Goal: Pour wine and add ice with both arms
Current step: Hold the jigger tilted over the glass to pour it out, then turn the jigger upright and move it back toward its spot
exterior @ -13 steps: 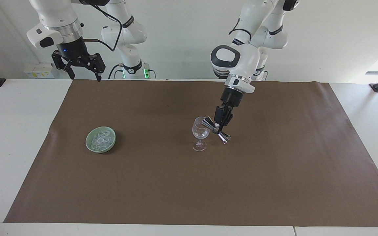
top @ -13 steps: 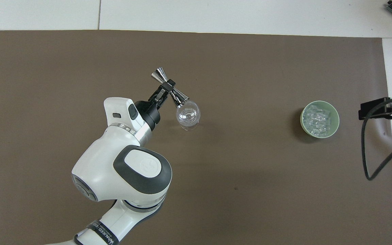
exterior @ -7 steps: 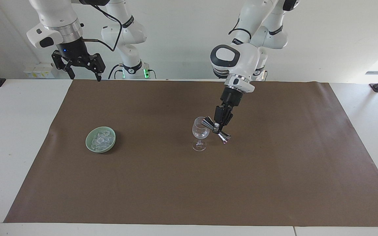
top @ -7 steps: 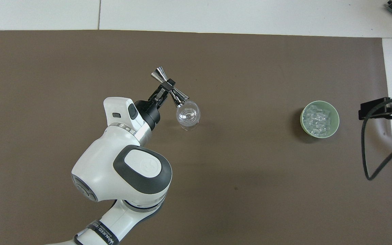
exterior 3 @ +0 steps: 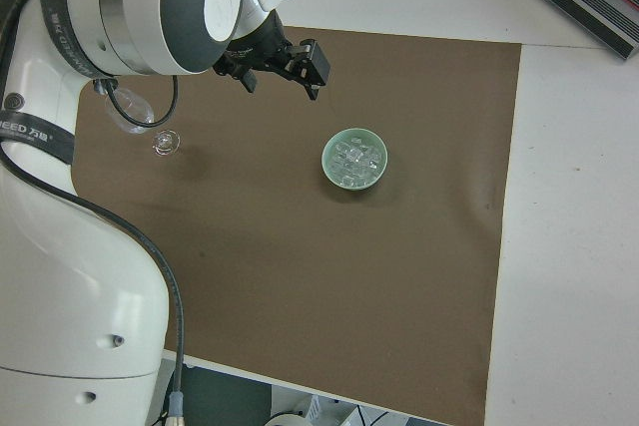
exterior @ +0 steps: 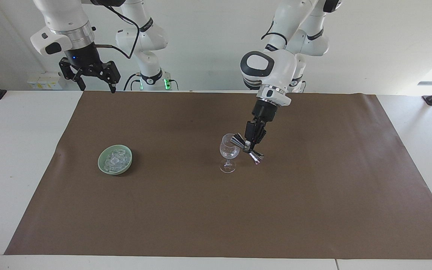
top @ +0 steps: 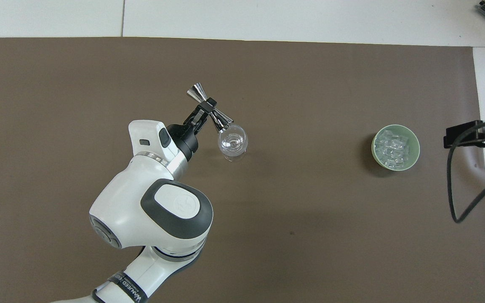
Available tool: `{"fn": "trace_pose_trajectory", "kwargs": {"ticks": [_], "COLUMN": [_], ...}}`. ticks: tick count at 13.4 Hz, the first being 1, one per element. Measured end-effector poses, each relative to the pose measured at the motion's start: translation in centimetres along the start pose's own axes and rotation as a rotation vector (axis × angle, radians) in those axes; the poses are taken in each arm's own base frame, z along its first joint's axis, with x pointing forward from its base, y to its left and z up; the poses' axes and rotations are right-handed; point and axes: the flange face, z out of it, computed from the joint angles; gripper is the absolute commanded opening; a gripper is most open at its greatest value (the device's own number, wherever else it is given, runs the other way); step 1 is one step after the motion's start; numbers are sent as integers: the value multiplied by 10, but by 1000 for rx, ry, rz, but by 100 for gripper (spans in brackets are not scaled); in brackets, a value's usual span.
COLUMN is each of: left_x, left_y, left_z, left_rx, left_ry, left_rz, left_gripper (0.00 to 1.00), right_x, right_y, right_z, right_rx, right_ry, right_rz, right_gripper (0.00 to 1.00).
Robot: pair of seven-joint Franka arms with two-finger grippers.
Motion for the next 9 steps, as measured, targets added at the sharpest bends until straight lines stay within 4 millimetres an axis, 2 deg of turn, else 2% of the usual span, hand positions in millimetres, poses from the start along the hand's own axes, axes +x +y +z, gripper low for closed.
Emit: {"fn": "trace_pose_trajectory", "kwargs": {"ticks": [5, 9], "left_x": [4, 13], "left_y": [-2, -15], "left_z": [0, 0], "left_rx": [3, 24], "left_ry": [6, 18], "left_rz": [-13, -144], "left_gripper": [0, 0], "right_x": [0, 0], "right_y": [0, 0], "right_z": [0, 0], "right_rx": [0, 0], "right_ry": [0, 0], "right_rz": [0, 0], "right_gripper": [100, 100]}}
